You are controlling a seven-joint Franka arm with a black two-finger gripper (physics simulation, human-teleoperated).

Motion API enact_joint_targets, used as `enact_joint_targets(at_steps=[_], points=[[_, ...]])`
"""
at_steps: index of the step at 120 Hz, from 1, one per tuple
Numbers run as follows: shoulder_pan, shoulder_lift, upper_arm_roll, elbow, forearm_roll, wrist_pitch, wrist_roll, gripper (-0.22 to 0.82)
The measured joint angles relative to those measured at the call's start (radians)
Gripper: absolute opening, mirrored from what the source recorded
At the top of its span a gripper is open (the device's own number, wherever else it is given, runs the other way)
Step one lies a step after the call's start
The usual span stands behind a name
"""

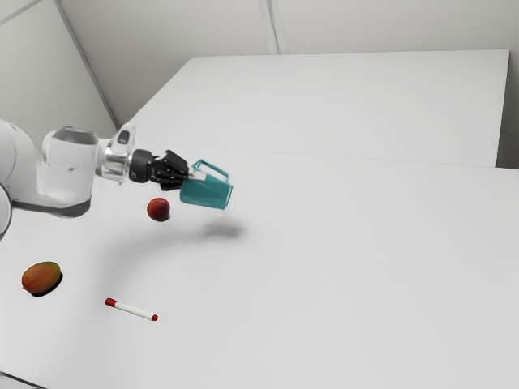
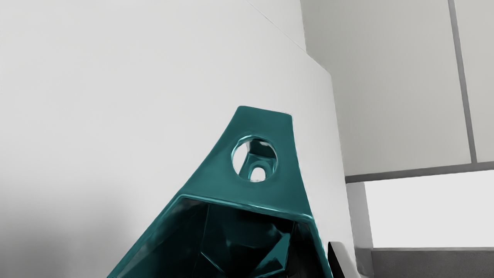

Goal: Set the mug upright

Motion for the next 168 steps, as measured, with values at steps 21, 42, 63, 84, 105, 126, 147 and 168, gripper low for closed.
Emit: enact_joint_targets(at_steps=[21,42,63,84,105,126,147,168], points=[[-0.033,0.031,-0.049,0.198,0.549,0.072,-0.078,-0.14],[-0.118,0.152,-0.081,0.37,0.948,0.138,-0.201,-0.13],[-0.147,0.214,-0.086,0.375,1.082,0.214,-0.331,-0.15],[-0.157,0.23,-0.086,0.369,1.125,0.258,-0.443,-0.15],[-0.158,0.231,-0.086,0.343,1.136,0.276,-0.529,-0.16],[-0.157,0.228,-0.085,0.34,1.135,0.275,-0.596,0.16],[-0.158,0.224,-0.084,0.34,1.134,0.273,-0.65,0.41],[-0.156,0.217,-0.084,0.341,1.133,0.272,-0.691,0.52]])
